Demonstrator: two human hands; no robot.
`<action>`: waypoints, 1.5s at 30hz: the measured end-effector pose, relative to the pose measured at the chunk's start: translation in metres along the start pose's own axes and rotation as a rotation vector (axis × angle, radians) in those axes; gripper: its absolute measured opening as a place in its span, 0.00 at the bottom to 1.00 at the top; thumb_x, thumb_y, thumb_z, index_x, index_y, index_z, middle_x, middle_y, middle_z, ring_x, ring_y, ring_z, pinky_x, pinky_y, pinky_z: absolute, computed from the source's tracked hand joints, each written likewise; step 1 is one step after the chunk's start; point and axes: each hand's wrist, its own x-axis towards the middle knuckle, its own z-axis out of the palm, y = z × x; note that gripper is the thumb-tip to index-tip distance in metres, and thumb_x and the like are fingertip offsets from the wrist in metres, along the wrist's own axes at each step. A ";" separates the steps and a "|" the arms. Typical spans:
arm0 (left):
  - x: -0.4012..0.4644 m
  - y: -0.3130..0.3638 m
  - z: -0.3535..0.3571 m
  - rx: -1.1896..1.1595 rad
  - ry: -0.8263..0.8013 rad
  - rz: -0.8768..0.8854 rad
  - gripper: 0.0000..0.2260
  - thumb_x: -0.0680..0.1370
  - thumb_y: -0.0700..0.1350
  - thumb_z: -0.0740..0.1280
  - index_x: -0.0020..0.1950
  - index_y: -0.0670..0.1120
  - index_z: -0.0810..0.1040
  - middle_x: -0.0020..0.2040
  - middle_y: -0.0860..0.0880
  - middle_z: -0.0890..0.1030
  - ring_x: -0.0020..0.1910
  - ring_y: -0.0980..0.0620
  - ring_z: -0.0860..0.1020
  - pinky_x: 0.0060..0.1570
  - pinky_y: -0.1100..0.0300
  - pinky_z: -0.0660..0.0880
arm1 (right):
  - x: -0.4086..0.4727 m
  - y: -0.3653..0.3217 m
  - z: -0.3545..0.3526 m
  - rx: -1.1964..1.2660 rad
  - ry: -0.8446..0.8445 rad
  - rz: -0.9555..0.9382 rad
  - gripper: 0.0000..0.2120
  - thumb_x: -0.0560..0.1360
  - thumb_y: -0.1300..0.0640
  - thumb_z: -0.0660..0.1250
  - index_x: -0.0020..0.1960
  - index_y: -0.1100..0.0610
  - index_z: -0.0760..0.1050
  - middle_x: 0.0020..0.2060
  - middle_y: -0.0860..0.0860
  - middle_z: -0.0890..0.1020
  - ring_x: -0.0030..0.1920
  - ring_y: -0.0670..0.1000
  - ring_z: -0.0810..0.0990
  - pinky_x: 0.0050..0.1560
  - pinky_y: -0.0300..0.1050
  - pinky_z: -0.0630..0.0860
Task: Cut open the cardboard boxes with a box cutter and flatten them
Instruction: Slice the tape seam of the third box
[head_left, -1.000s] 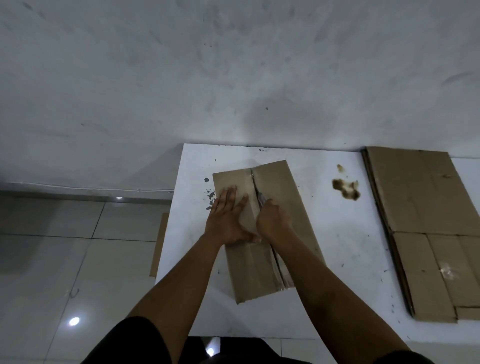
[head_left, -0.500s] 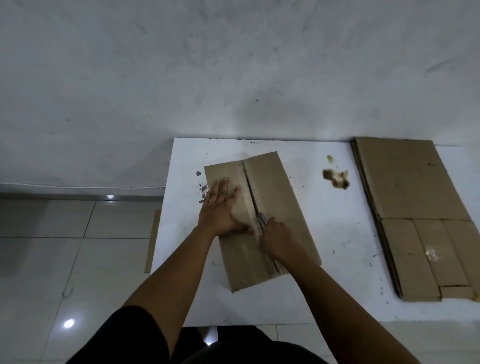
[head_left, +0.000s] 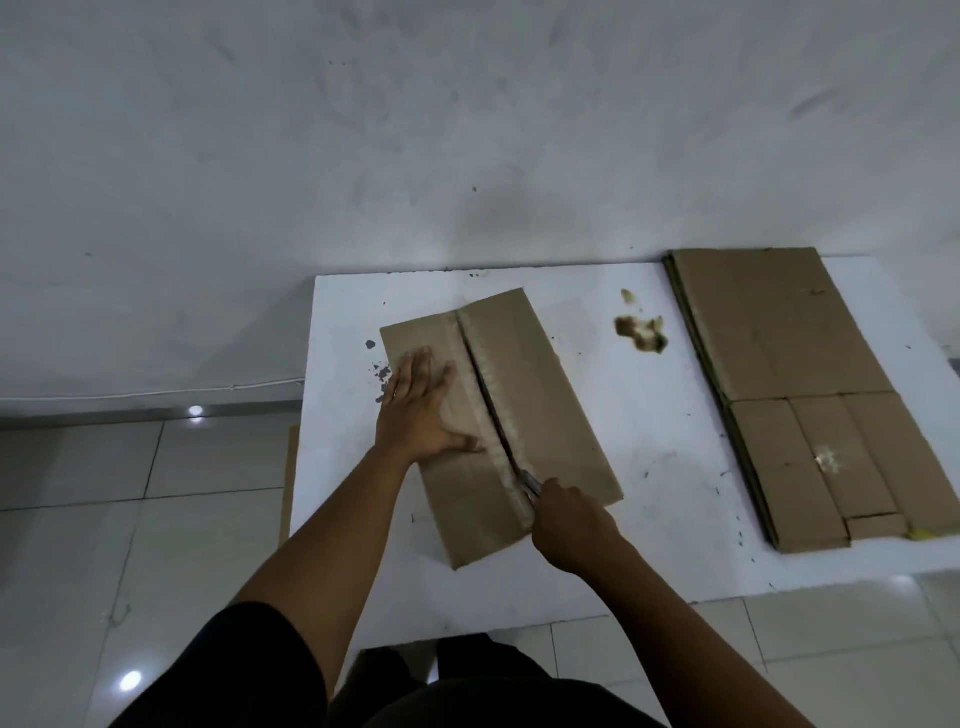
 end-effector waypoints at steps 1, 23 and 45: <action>-0.001 0.001 0.000 0.002 -0.003 0.001 0.61 0.58 0.83 0.62 0.81 0.57 0.39 0.80 0.47 0.32 0.77 0.46 0.30 0.72 0.52 0.30 | -0.003 -0.001 0.001 -0.004 0.003 0.005 0.11 0.80 0.60 0.58 0.60 0.62 0.71 0.57 0.59 0.80 0.55 0.58 0.81 0.44 0.44 0.71; -0.079 0.034 0.045 0.026 0.077 0.163 0.41 0.75 0.71 0.36 0.82 0.49 0.47 0.81 0.41 0.48 0.80 0.41 0.42 0.74 0.45 0.34 | -0.054 -0.012 0.008 0.069 0.040 0.181 0.11 0.81 0.58 0.57 0.61 0.60 0.72 0.59 0.58 0.79 0.57 0.58 0.80 0.52 0.46 0.73; -0.081 0.039 0.042 0.046 0.029 0.133 0.44 0.70 0.72 0.31 0.82 0.50 0.43 0.82 0.42 0.43 0.80 0.42 0.40 0.75 0.44 0.36 | -0.100 0.013 0.018 -0.151 0.065 0.208 0.13 0.80 0.57 0.59 0.60 0.58 0.76 0.48 0.52 0.80 0.48 0.52 0.81 0.45 0.42 0.74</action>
